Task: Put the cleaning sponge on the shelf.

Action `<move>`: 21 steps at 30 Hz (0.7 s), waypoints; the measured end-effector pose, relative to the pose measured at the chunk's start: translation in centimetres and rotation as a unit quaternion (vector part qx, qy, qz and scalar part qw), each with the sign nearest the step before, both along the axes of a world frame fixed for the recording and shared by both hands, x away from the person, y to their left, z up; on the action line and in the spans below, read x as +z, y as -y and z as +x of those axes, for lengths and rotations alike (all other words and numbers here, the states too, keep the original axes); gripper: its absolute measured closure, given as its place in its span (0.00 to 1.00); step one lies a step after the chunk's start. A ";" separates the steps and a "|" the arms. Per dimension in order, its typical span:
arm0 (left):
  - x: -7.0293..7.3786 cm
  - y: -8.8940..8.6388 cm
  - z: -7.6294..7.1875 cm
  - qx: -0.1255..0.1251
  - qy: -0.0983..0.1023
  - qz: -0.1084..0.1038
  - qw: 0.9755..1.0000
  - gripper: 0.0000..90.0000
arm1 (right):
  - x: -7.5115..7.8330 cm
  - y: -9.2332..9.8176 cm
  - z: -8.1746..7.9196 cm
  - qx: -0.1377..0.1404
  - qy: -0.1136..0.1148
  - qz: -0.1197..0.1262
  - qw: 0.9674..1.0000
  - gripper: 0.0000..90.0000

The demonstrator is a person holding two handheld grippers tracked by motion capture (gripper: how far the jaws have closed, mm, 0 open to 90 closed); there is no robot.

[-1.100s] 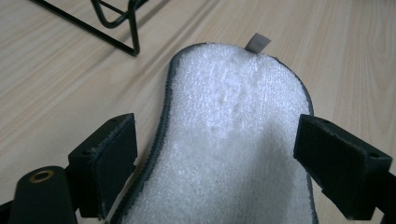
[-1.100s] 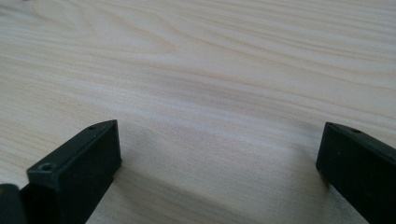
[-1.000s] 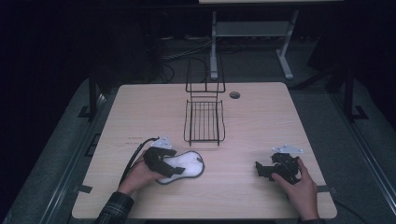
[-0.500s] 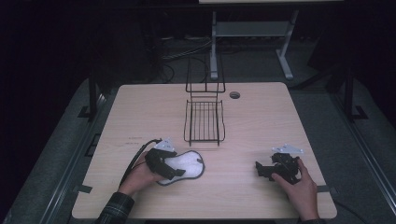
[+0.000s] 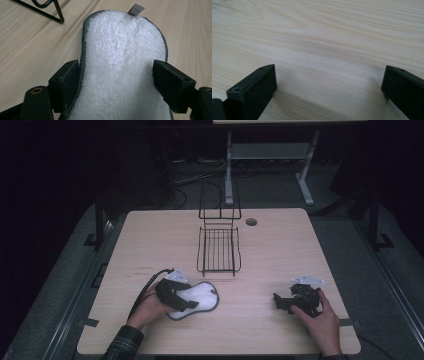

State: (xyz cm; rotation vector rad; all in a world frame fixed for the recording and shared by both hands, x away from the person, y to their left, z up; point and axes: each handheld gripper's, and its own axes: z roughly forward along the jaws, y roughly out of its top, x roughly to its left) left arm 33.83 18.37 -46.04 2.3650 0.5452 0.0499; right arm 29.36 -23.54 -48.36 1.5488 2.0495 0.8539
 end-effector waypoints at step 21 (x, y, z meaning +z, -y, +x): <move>1.7 -1.5 0.0 0.013 0.009 -0.042 0.999 0.64 | 0.0 0.0 0.0 0.000 0.000 0.000 1.000 0.00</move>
